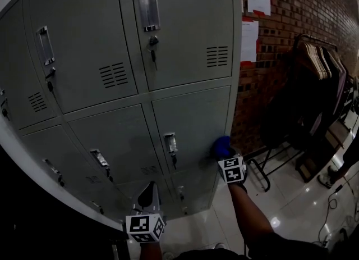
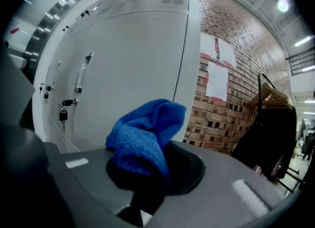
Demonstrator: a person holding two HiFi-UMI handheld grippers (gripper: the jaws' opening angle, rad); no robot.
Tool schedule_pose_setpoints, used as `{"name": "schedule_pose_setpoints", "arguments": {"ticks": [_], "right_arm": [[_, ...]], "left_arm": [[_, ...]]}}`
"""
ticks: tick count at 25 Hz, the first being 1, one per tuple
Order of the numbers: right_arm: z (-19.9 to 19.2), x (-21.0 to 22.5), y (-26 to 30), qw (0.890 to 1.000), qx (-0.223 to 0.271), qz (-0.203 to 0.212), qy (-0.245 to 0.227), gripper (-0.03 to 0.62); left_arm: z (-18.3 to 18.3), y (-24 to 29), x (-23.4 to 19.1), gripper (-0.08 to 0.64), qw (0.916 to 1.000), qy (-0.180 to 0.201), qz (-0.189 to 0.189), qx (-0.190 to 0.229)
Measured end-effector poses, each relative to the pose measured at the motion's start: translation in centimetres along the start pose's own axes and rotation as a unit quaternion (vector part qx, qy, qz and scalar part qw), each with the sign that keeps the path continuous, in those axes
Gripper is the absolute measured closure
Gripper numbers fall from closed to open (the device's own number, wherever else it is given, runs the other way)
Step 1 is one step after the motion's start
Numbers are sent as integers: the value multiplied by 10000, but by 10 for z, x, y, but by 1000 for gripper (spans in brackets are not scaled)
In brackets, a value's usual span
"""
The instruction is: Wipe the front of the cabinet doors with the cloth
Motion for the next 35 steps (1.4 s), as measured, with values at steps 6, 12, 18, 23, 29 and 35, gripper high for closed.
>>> {"name": "schedule_pose_setpoints", "arguments": {"ticks": [6, 12, 18, 23, 29, 35], "right_arm": [[-21, 2, -5, 9999, -8, 1, 172, 532], [-37, -16, 19, 9978, -493, 10, 447, 532], [-24, -76, 18, 9974, -375, 556, 272, 532], [-5, -134, 15, 9938, -185, 1095, -61, 532], [9, -197, 15, 9854, -67, 1591, -598, 531], [0, -214, -1, 9807, 28, 1890, -499, 532]], "left_arm": [[-5, -2, 0, 548, 10000, 31, 18, -92], [-7, -9, -11, 548, 9998, 39, 143, -111], [-11, -12, -19, 548, 9997, 4, 220, -132], [-13, -16, -27, 548, 9995, -29, 281, -156], [-14, -24, -42, 548, 9990, -59, 414, -151], [-12, -22, -45, 548, 9990, -81, 429, -120]]}}
Point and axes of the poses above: the fingertips, and each gripper's own axes: y forward along the fingers, x to its right, z out of its top, the point moved 4 cm from there along -y, backward along the fingers, and after that the axes turned 10 degrees about -x, right-handed, at the moved point
